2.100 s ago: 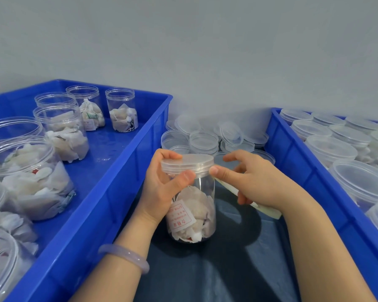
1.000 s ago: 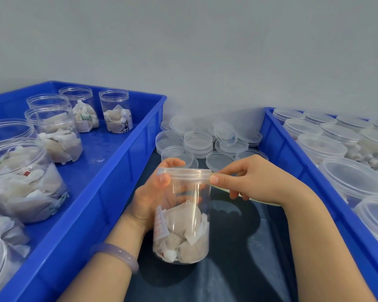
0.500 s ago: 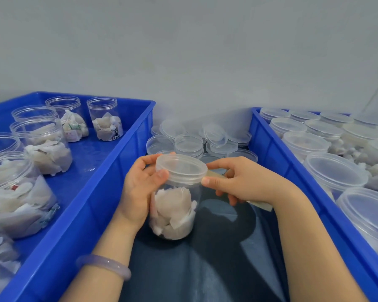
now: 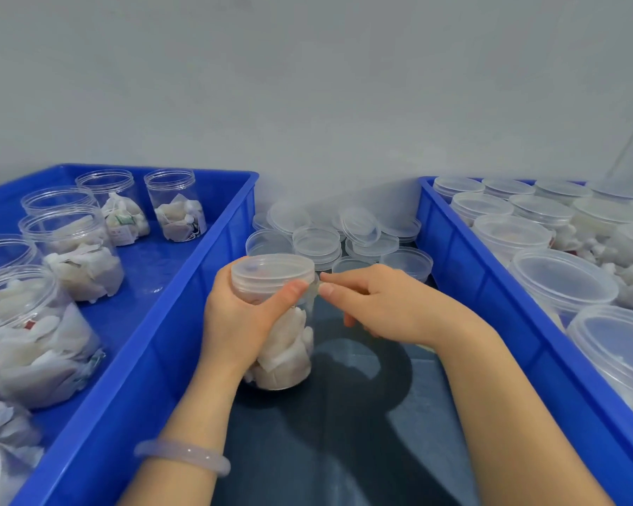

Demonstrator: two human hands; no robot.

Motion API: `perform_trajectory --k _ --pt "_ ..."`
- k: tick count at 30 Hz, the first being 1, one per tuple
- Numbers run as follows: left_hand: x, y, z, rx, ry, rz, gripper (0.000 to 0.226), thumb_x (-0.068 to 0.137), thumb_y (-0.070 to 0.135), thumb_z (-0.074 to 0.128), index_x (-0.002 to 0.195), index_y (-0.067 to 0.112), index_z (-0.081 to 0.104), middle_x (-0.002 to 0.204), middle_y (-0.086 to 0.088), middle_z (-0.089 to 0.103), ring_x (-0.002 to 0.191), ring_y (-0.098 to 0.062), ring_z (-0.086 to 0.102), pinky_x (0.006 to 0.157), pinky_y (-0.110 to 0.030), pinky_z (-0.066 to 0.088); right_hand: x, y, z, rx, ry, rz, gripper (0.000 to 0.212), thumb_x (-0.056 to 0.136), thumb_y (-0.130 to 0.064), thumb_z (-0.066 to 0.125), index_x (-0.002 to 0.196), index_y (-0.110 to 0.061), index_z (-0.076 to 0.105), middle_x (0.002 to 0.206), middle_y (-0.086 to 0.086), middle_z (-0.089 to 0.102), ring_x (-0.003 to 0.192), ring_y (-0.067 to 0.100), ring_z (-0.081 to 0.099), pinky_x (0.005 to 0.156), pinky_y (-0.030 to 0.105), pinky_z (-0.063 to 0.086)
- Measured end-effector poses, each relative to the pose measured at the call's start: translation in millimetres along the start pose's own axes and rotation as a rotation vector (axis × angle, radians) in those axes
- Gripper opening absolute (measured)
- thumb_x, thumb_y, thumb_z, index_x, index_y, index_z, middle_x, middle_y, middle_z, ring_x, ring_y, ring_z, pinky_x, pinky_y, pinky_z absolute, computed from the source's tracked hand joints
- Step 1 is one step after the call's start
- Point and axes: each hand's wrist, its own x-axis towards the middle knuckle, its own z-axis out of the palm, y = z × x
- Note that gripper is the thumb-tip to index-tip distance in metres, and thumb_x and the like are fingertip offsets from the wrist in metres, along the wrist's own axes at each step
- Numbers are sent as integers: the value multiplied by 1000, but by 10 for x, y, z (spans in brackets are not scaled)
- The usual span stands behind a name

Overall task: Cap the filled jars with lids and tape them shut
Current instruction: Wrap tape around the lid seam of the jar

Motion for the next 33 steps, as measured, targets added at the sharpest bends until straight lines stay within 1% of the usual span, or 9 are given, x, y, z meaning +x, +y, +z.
perform_trajectory --k 4,8,14,17,21,25,28,30,33 --pt "27 -56 -47 -149 -105 -49 55 54 37 79 103 16 66 87 5 73 80 -6 69 64 -16 52 40 49 -12 15 65 16 47 79 -65 54 123 -47 58 55 -31 44 85 -3 48 70 17 37" --pt "18 -90 -41 -218 -192 -46 58 47 46 75 97 17 67 84 5 75 80 -9 69 65 -19 54 50 98 -20 52 89 6 26 71 -69 56 89 -54 67 62 -17 63 73 7 57 67 13 41" --pt "17 -96 -79 -259 -345 -81 96 42 65 83 112 2 64 105 -16 71 101 -30 67 83 -39 56 36 69 -21 49 80 8 75 59 -79 55 122 -40 60 67 -24 62 68 -7 52 59 11 35" --pt "-2 -87 -87 -302 -431 -116 103 44 69 82 115 -2 62 111 -24 67 104 -37 65 83 -39 56 30 60 -31 15 69 -16 95 50 -85 49 131 -35 54 48 -31 45 60 -7 45 54 12 32" --pt "-22 -81 -50 -296 -411 -94 106 40 70 82 119 3 60 112 -13 69 108 -26 65 87 -35 54 15 70 -58 33 81 23 103 43 -86 48 133 -34 53 74 -23 45 80 0 46 75 22 39" --pt "-16 -84 -54 -263 -278 -4 99 40 50 84 127 17 48 103 13 71 102 -1 64 80 -15 50 -14 78 -56 5 79 69 82 62 -77 59 131 -33 55 93 -11 58 85 5 50 76 25 40" --pt "-41 -46 -20 -166 -281 47 95 41 53 81 123 17 49 108 7 69 103 -1 63 82 -16 50 -29 31 -17 -84 126 54 83 65 -77 55 128 -24 57 118 -2 64 103 11 57 78 29 46" --pt "-70 -41 47 -100 -237 49 104 34 61 85 122 17 50 114 5 65 106 -6 63 87 -22 50 -31 -10 -4 -115 153 36 79 69 -73 52 124 -16 58 118 0 64 105 16 59 84 33 48" --pt "-57 -76 78 -101 -150 23 80 42 48 91 109 26 55 102 11 67 94 0 66 75 -14 50 -51 -14 -42 -66 83 6 66 75 -64 56 126 -22 55 99 -4 65 89 14 61 84 34 49"
